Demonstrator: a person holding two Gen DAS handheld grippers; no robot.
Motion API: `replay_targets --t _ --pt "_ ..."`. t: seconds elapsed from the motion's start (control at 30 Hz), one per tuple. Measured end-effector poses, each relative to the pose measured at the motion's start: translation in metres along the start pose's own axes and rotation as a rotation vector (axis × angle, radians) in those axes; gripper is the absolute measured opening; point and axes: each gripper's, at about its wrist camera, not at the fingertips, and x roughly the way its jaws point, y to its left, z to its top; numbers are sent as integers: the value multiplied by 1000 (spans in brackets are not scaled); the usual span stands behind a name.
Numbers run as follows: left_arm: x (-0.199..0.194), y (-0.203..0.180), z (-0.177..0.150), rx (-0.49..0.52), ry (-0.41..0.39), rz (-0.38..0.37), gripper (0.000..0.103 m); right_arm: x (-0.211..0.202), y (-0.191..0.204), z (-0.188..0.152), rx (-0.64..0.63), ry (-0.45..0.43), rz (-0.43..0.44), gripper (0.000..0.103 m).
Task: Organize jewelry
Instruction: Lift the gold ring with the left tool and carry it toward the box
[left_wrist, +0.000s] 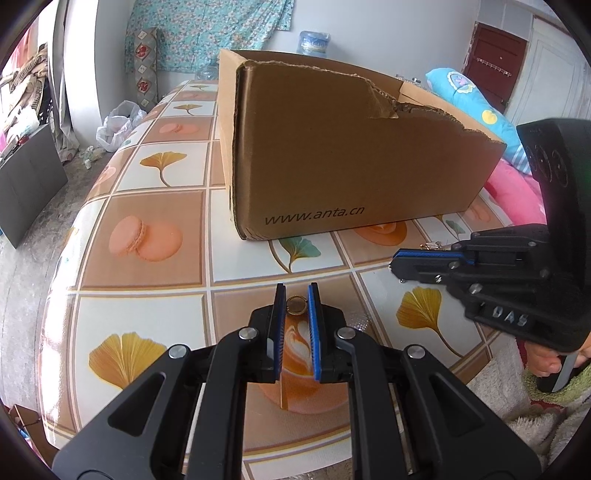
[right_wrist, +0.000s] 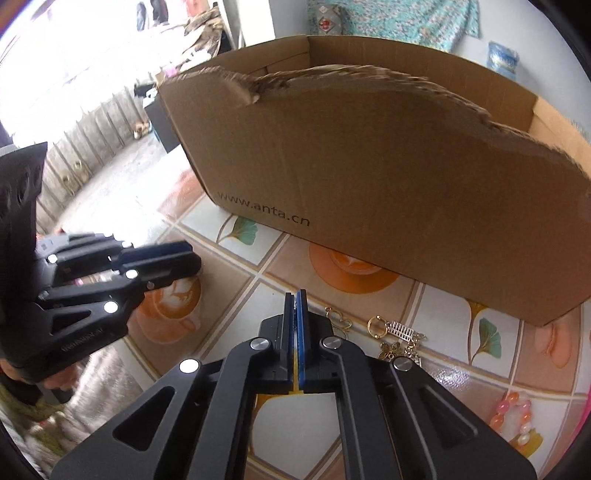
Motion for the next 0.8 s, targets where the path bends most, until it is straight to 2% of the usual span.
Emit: replay_targets --t 0.17,0.3,0.4,0.47,0.53,0.8 --pt "-3 2 -1 -3 -10 1 11 -25 -21 6 58 -49 41 1" --pt "-4 3 -2 -7 -15 1 11 -42 -27 5 61 -73 42 1" --pt "-6 4 -3 -13 -17 -2 11 -39 -18 4 30 -41 34 3" --pt "-6 5 -3 -13 -19 -4 11 -33 -12 1 4 -10 20 12" --pt "-7 5 -4 -12 -18 -7 11 -27 -7 -2 -15 7 2 14" --pt "-6 11 -4 -17 -18 -16 11 -7 -5 -6 -72 75 -42 14"
